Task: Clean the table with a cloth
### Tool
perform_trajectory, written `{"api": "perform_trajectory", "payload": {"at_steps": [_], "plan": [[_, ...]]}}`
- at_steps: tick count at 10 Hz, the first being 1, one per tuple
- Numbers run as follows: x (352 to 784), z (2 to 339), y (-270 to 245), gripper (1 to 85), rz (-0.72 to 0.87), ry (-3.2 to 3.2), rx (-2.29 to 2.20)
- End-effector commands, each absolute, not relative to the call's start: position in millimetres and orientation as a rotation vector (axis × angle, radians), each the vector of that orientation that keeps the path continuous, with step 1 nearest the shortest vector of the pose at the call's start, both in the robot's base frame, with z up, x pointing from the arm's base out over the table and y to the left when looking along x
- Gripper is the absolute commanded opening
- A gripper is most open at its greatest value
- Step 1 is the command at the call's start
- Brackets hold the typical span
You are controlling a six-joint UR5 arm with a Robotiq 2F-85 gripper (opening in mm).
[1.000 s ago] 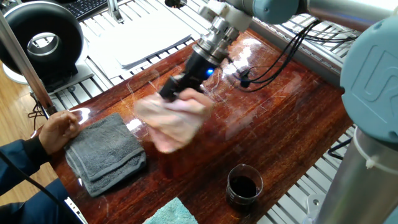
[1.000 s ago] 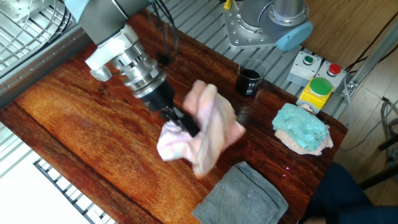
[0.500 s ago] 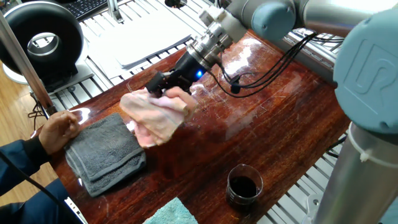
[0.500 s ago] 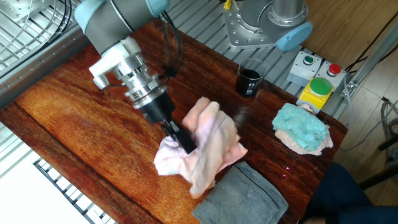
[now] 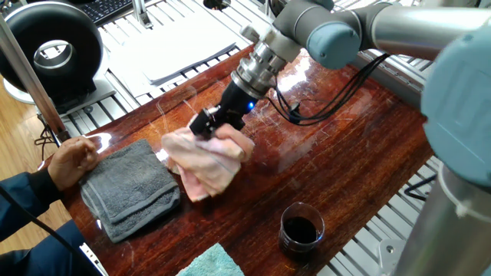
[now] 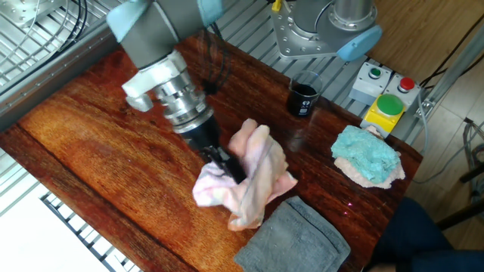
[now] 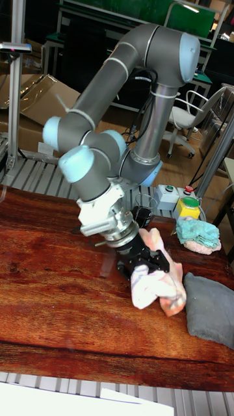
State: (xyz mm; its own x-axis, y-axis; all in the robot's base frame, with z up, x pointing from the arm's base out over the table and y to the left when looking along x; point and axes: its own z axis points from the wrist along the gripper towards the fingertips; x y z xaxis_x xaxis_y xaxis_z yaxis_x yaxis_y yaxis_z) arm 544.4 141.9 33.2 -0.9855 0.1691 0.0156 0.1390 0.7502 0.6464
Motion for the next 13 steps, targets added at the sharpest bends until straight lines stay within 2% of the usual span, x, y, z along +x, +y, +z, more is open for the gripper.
{"api": "perform_trajectory", "payload": {"at_steps": [1,5,11,13], "plan": [[526,24,130,1.0,0.928,2.947,0.213],[527,-2,86,1.0,0.614,2.979,-0.002],[516,-11,80,1.0,0.529,2.996,-0.056],[515,-15,65,1.0,0.435,3.011,-0.132]]}}
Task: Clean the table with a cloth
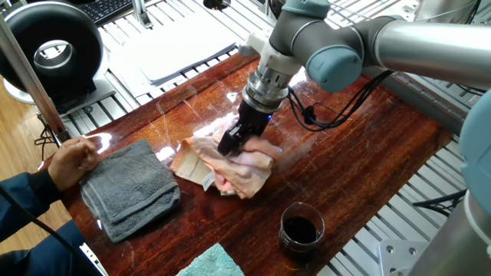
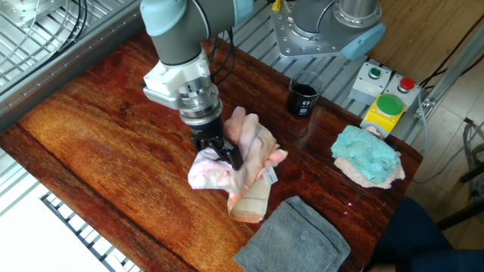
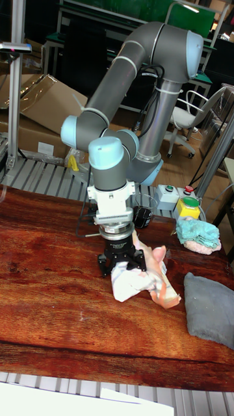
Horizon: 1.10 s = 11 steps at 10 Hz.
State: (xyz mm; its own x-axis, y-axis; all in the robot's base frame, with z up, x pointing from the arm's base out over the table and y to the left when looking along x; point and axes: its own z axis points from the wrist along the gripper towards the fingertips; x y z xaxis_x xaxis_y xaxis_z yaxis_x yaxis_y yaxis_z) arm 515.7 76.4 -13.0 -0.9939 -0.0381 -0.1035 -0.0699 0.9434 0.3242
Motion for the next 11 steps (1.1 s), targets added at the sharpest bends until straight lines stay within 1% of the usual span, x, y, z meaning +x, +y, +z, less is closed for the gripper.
{"api": "perform_trajectory", "payload": {"at_steps": [1,3,5,11], "plan": [[512,-16,59,1.0,0.395,3.02,-0.161],[510,-15,55,1.0,0.367,3.026,-0.184],[510,-17,44,1.0,0.297,3.029,-0.245],[514,-21,0,1.0,0.029,3.013,-0.454]]}}
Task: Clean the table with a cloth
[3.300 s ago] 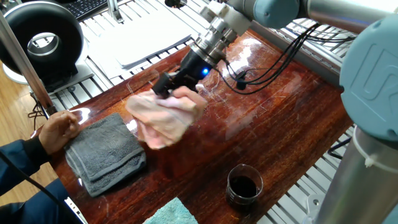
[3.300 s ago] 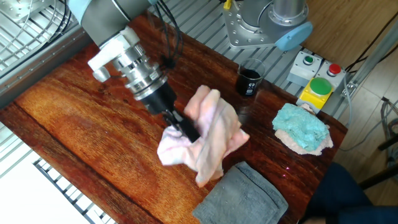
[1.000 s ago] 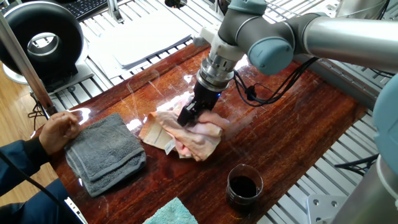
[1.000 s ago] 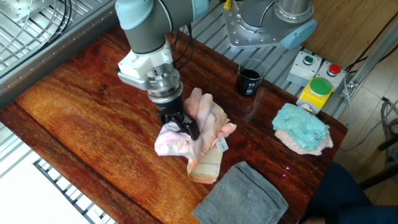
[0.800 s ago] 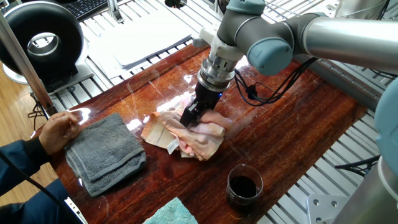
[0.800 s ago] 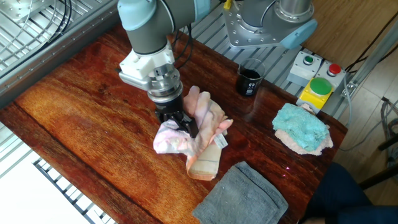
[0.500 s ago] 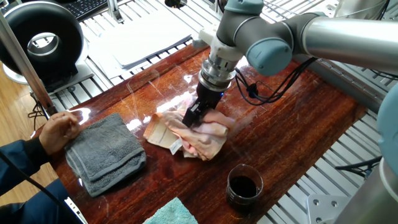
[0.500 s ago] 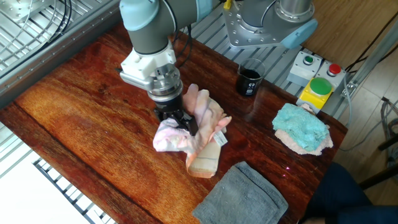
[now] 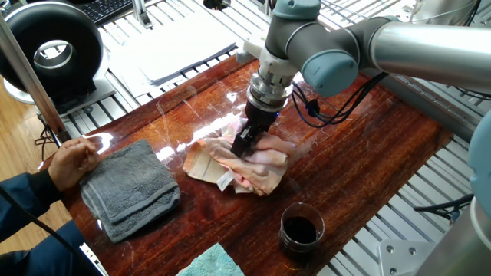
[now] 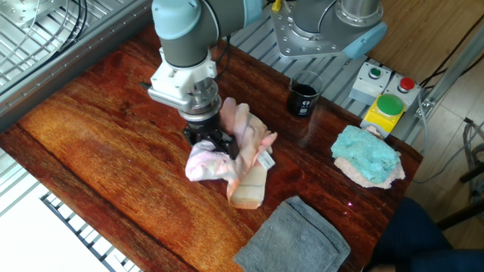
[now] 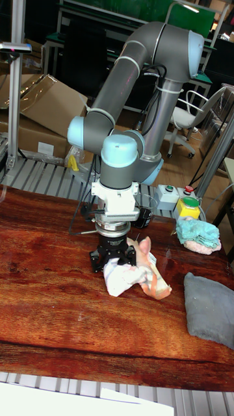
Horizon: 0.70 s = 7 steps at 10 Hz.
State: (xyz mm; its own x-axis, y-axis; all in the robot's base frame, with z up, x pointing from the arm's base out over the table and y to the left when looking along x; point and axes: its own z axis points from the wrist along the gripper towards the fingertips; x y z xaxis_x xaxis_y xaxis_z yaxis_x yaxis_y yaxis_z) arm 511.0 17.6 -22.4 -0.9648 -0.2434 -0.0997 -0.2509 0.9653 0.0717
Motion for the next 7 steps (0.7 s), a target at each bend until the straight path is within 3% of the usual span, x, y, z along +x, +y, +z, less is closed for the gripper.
{"api": "perform_trajectory", "payload": {"at_steps": [1,7], "plan": [[514,-21,-8,1.0,-0.024,3.004,-0.505],[511,-8,-50,1.0,-0.289,2.961,-0.802]]}}
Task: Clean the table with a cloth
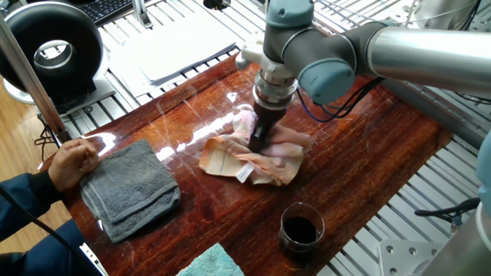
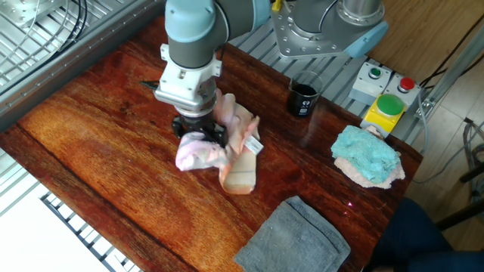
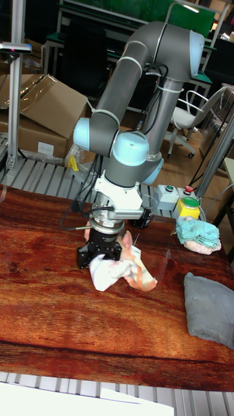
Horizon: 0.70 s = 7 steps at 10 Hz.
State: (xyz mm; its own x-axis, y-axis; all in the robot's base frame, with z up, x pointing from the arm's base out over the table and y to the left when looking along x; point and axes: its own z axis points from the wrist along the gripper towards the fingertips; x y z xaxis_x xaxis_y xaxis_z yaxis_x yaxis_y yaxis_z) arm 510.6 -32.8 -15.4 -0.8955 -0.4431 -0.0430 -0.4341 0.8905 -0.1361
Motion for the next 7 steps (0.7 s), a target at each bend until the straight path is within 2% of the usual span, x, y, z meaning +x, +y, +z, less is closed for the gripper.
{"api": "perform_trajectory", "payload": {"at_steps": [1,7], "plan": [[514,-6,-57,1.0,-0.332,2.938,-0.856],[552,11,-94,1.0,-0.593,2.693,-1.231]]}}
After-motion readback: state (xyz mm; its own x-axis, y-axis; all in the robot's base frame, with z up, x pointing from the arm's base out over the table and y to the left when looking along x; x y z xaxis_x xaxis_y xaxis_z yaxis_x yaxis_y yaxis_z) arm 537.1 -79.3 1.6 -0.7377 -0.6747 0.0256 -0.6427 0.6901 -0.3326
